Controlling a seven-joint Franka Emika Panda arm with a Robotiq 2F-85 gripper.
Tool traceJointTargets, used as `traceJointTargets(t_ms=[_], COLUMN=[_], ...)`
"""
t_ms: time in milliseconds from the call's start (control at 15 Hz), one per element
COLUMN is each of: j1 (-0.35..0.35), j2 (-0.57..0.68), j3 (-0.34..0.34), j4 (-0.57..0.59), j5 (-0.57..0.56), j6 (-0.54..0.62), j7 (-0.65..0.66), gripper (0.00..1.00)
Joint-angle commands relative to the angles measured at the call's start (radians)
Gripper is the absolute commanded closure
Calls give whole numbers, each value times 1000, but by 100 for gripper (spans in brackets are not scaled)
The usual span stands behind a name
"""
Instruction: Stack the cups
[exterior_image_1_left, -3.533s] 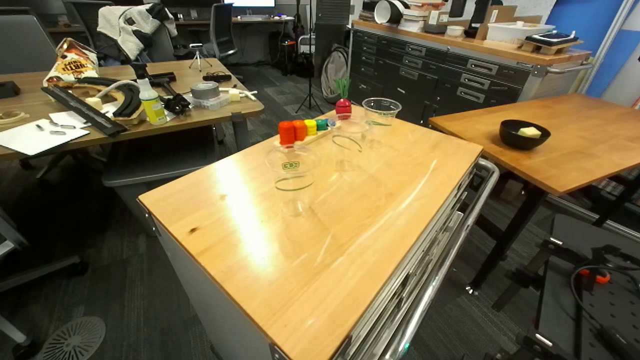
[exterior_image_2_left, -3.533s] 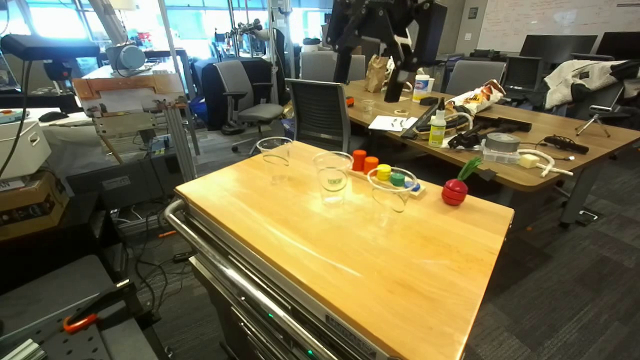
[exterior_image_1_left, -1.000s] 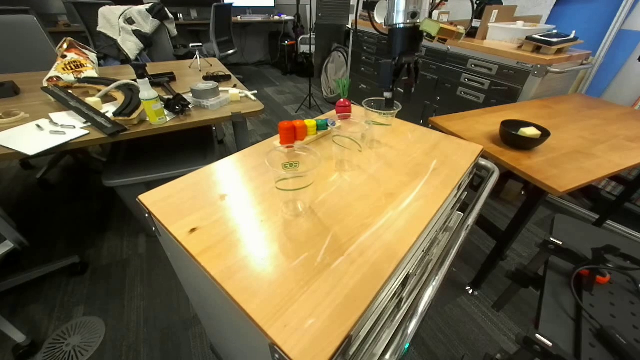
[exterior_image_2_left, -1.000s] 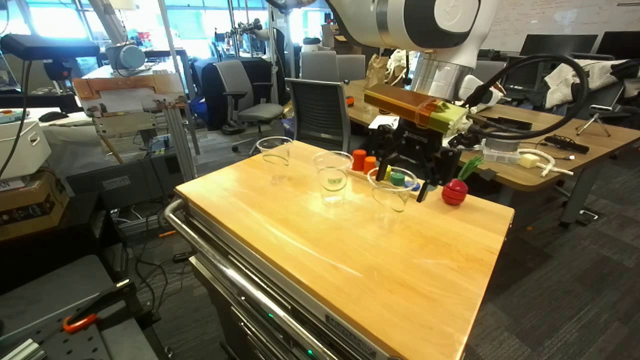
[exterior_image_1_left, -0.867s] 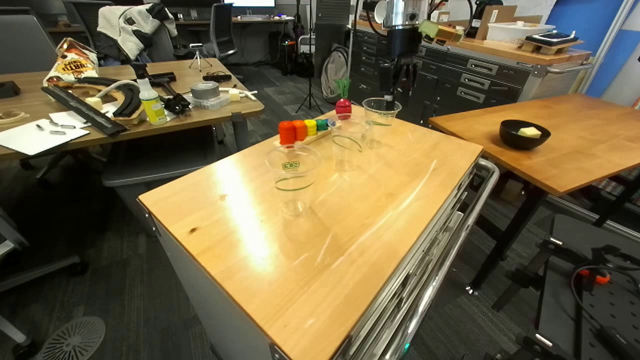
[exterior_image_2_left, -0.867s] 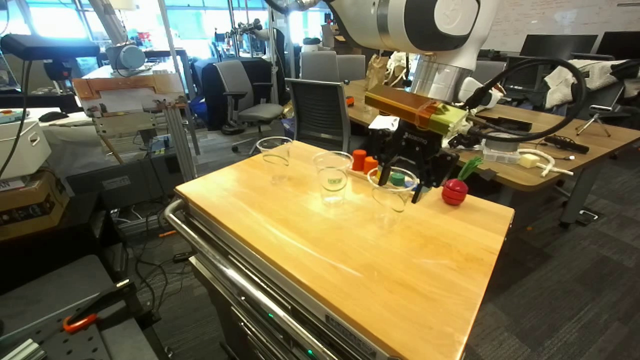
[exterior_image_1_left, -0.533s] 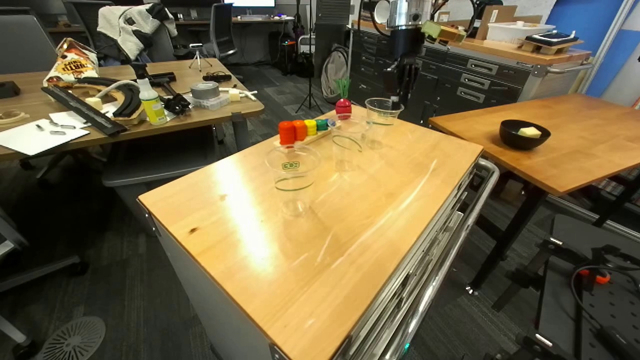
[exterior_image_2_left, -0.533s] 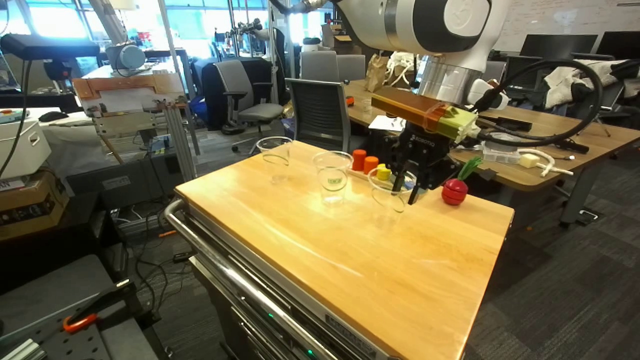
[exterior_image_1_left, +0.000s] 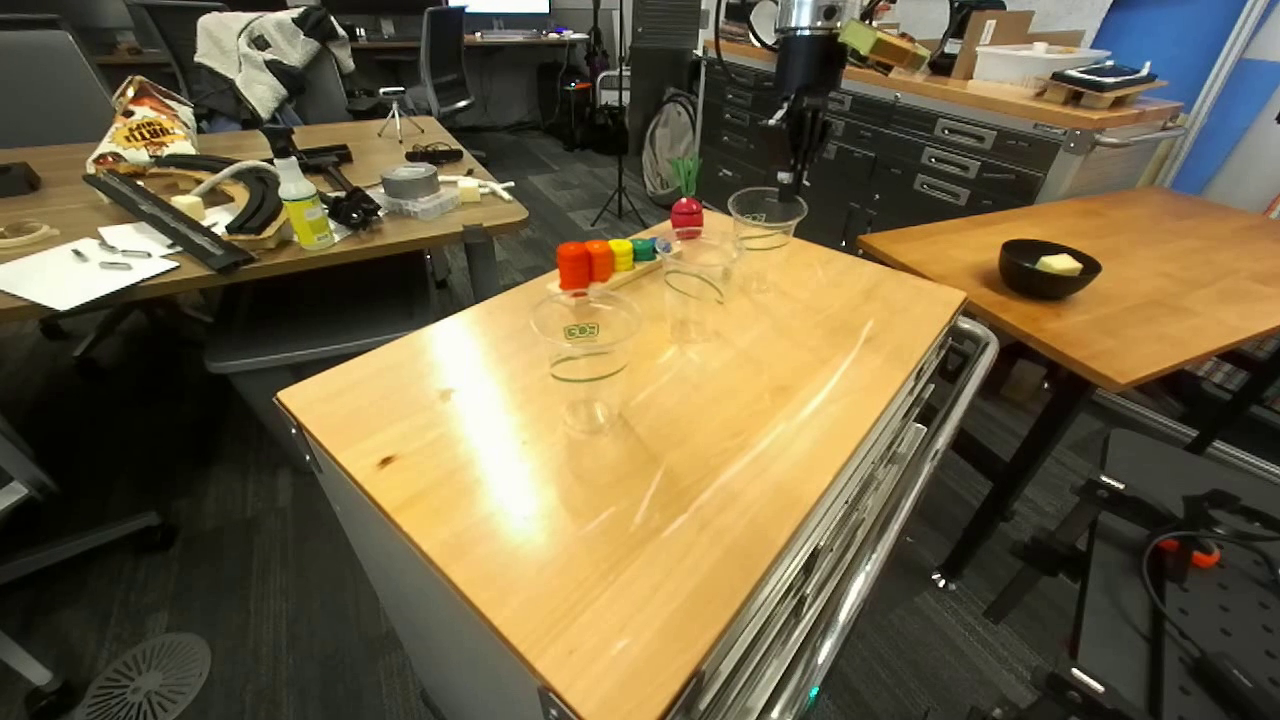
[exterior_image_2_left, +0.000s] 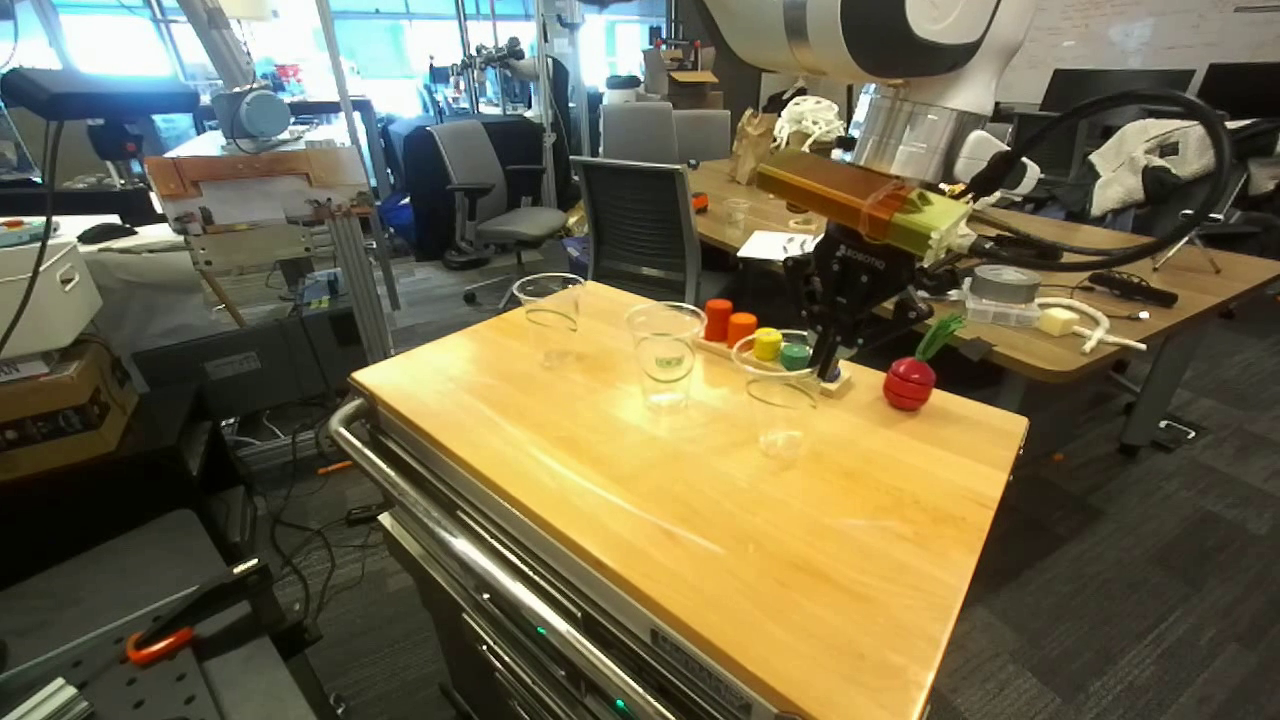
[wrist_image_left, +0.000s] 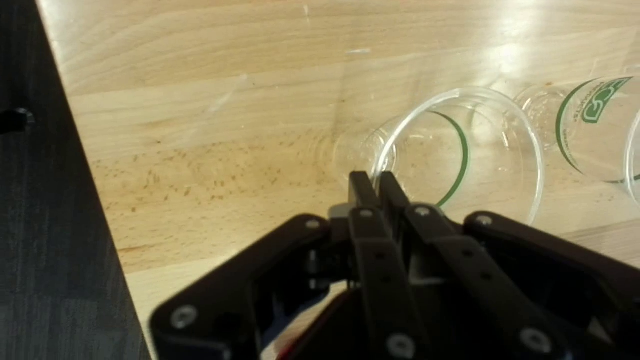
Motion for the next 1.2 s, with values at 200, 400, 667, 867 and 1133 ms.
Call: traceJointTargets(t_ms=[200,400,667,867,1133], j1=[20,24,44,69,104], j2=[-92,-146,-200,-216,-197], j3=[-23,-21,-5,10,30], j4=[3,14,36,49,52], j5=[-54,-57,-33,-12,9], j6=[-26,-101,-201,-258,-263], j7=[86,122,144,153,154], gripper=[96,96,96,97,98])
